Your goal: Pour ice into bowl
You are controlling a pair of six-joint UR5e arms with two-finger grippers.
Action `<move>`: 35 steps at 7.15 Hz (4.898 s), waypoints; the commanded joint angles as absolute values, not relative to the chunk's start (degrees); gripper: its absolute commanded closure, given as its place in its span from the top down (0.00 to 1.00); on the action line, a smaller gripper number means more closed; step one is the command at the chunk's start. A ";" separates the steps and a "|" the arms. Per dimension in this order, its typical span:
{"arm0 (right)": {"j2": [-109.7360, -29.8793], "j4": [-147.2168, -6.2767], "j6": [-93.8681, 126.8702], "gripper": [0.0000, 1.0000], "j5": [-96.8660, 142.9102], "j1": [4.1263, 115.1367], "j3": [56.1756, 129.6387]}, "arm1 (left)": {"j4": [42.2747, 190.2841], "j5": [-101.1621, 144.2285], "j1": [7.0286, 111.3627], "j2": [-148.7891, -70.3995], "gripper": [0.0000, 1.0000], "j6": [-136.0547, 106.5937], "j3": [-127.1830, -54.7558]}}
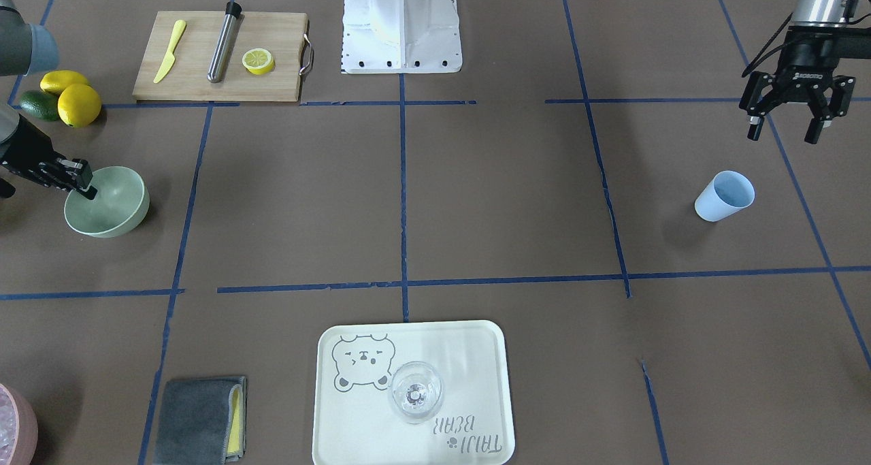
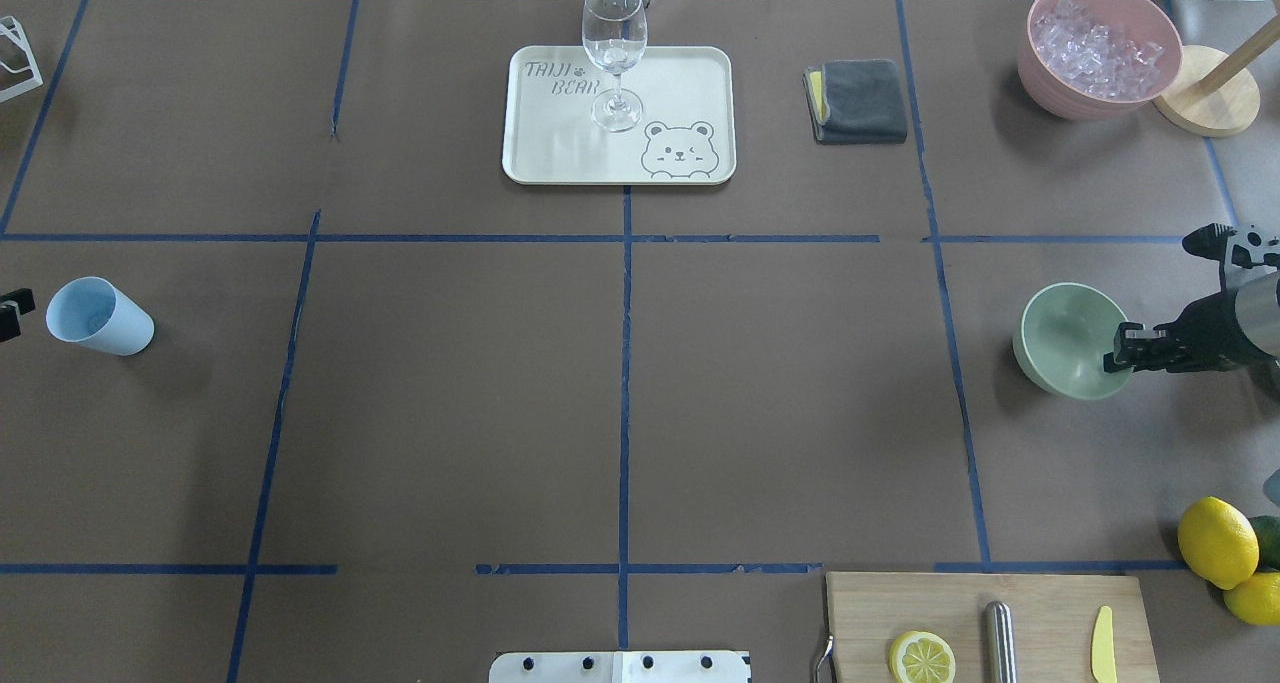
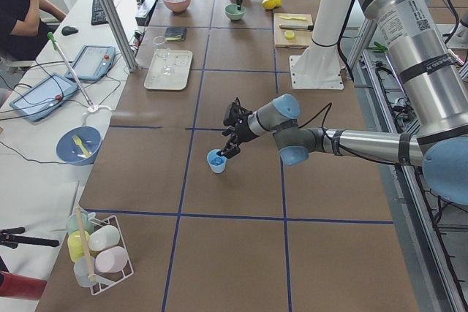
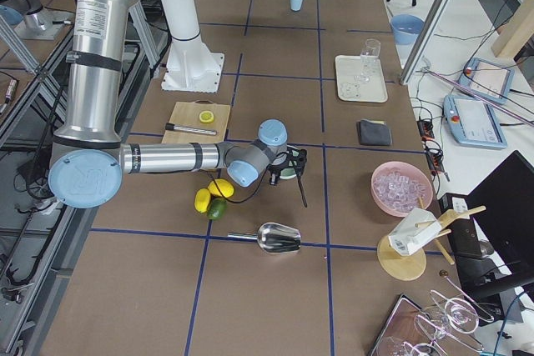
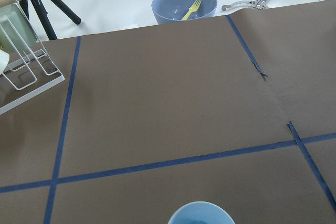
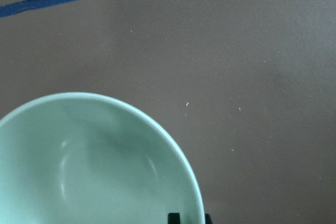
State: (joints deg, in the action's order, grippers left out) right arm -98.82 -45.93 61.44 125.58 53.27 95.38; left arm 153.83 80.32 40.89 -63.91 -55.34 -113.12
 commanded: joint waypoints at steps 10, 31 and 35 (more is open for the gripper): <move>-58.67 -73.88 91.92 0.00 128.98 39.67 100.81 | 163.20 51.53 19.69 -63.81 1.00 -68.99 -99.69; -33.49 -76.29 97.73 0.00 111.88 23.91 75.32 | 163.04 43.95 23.46 -82.71 0.99 -69.17 -81.47; -33.49 -76.03 97.73 1.00 109.96 23.29 75.15 | 162.95 45.18 25.31 -82.88 0.65 -69.17 -81.47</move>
State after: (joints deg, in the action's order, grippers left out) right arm -33.52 -76.10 97.68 110.91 23.52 75.16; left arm 162.95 45.08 24.96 -82.79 -69.17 -81.48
